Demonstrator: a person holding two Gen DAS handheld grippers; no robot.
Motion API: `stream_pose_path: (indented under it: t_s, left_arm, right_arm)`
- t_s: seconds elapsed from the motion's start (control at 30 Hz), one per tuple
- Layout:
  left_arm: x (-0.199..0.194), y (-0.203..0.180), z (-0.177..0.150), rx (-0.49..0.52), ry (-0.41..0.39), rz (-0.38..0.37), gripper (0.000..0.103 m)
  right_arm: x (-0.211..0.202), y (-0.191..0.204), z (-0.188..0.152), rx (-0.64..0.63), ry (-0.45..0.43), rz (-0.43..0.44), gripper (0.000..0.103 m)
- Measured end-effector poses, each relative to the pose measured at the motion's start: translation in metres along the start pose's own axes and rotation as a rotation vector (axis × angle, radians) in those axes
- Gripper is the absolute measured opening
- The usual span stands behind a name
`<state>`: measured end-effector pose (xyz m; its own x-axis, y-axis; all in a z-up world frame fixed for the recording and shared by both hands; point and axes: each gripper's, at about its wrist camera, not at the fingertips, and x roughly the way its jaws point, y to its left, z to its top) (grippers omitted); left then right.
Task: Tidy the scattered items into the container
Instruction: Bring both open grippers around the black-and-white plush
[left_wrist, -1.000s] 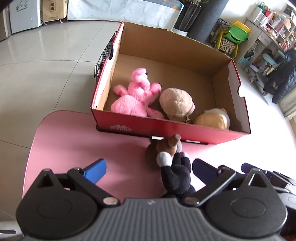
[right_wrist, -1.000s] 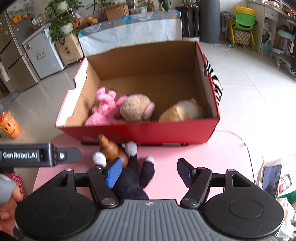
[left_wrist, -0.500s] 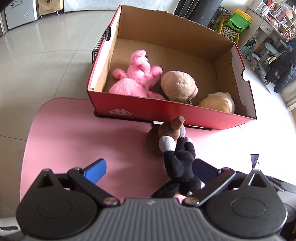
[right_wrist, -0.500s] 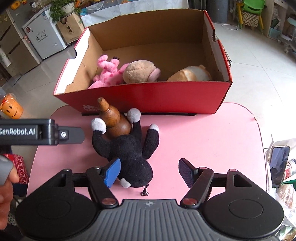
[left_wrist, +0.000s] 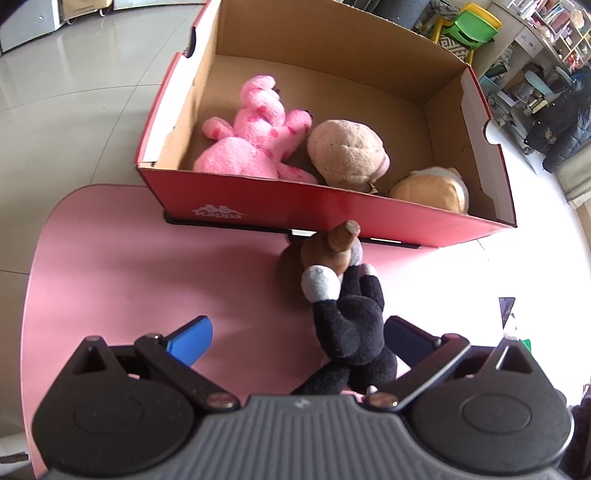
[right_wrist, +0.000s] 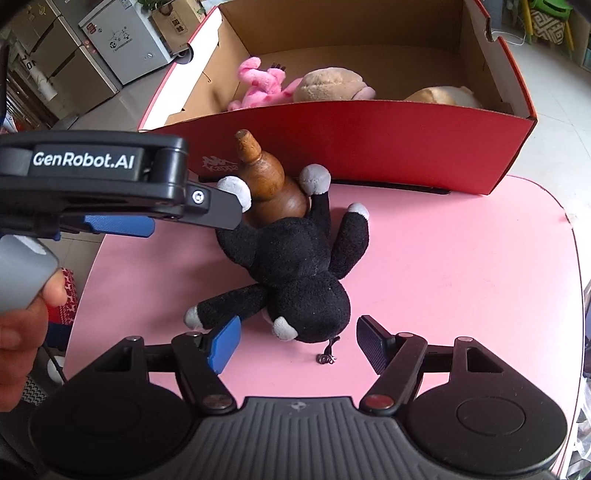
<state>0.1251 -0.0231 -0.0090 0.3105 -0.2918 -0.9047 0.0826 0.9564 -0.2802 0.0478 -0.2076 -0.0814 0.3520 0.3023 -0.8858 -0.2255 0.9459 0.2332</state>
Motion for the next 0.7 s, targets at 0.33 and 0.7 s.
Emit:
stream_pose_path:
  t_s: [0.33,0.7]
  left_arm:
    - [0.026,-0.017,0.004,0.039,0.056,0.007,0.103]
    - [0.038,-0.024,0.006,0.022,0.071,0.002,0.103]
  right_arm:
    - [0.012,-0.007,0.0,-0.011,-0.022,-0.001,0.07]
    - [0.024,-0.01,-0.003,0.016,-0.018,0.024,0.061]
